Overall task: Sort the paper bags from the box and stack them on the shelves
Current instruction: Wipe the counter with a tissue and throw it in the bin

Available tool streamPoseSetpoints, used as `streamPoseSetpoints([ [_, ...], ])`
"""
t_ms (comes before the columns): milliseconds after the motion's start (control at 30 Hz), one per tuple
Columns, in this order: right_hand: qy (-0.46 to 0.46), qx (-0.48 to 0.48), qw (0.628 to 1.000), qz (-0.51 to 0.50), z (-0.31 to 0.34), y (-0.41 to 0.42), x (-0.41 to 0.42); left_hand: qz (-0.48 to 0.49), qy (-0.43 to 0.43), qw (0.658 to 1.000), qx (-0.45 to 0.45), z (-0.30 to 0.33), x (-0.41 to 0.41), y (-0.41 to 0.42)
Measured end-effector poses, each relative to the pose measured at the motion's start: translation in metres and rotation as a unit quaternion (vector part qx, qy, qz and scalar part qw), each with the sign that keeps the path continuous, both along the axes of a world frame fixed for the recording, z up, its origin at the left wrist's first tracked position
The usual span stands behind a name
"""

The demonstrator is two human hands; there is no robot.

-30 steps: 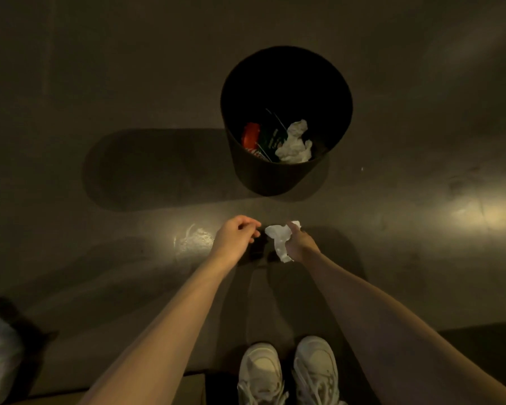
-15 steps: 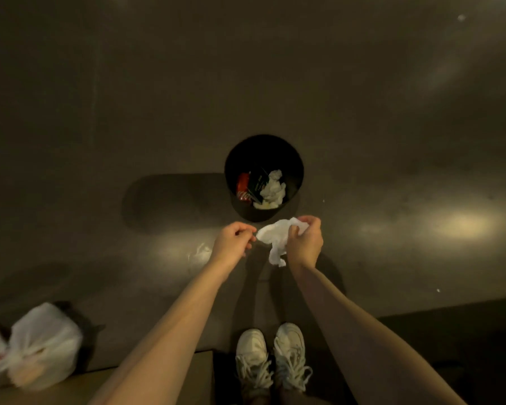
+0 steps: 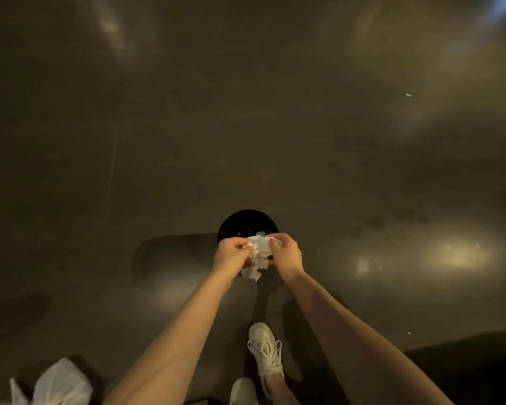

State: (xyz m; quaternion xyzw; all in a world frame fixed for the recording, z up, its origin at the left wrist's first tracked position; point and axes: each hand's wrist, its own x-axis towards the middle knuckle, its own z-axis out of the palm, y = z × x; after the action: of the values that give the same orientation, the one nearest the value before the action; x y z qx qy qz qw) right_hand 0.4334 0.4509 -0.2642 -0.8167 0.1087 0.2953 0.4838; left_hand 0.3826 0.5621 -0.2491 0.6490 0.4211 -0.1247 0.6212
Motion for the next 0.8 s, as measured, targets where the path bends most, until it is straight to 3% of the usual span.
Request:
streamPoseSetpoints([
  [167,0.077,-0.014,0.996,0.043,-0.044,0.014,0.048,-0.005,0.02,0.998,0.053,-0.036,0.039,0.017],
  [300,0.154,-0.035,0.984,0.087,-0.064,0.022,0.076,-0.026,0.025,0.999,-0.002,-0.056,0.059,0.025],
  [433,0.138,-0.028,0.988,0.064,-0.058,0.018,0.09,-0.008,0.032,0.999,-0.006,-0.047,0.066,0.027],
  [567,0.118,0.012,0.992,0.043,-0.011,0.011,0.097,-0.039,0.01,0.999,0.0,0.004,0.07,0.026],
  [800,-0.017,0.064,0.997,0.028,0.144,-0.019,0.092,-0.141,-0.08,0.986,0.033,0.153,0.074,0.0],
])
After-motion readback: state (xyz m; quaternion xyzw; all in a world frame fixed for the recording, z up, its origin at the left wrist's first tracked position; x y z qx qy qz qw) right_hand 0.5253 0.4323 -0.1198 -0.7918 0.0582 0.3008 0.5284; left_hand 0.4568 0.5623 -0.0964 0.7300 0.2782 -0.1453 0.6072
